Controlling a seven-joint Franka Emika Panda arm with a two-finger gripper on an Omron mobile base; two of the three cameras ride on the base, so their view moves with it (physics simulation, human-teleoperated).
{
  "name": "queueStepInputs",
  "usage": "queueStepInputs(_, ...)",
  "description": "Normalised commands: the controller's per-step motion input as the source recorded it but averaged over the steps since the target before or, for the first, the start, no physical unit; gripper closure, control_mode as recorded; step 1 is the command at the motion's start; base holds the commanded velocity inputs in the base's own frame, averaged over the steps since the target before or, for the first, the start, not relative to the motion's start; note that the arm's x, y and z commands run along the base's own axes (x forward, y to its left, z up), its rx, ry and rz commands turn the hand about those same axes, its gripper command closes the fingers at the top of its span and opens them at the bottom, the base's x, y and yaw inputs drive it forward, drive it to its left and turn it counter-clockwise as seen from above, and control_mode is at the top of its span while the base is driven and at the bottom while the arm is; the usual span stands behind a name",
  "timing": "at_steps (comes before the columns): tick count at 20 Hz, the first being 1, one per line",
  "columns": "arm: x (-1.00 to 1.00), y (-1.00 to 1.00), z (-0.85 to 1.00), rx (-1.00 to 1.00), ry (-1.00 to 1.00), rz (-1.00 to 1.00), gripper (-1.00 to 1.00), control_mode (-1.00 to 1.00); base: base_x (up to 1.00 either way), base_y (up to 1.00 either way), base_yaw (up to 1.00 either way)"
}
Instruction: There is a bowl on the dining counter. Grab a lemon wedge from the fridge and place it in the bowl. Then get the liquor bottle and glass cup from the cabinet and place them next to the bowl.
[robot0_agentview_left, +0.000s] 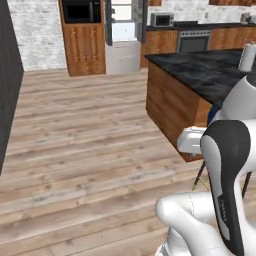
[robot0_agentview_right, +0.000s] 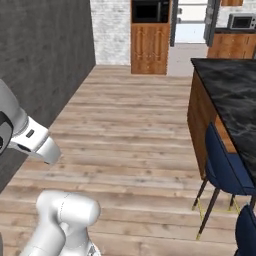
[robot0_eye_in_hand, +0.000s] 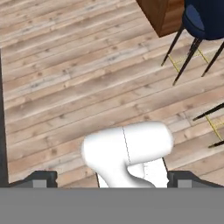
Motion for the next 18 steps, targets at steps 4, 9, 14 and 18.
queueStepInputs(4, 0.00, 0.00, 0.00, 0.00, 0.00, 0.00, -1.00, 1.00, 1.00, 0.40, -0.05)
queueStepInputs(9, 0.00, 0.00, 0.00, 0.00, 0.00, 0.00, -1.00, 1.00, 1.00, 0.44, -0.01)
queueStepInputs(14, 0.00, 0.00, 0.00, 0.00, 0.00, 0.00, -1.00, 1.00, 1.00, 0.48, -0.01)
queueStepInputs(18, 0.00, 0.00, 0.00, 0.00, 0.00, 0.00, -1.00, 1.00, 1.00, 0.46, -0.02)
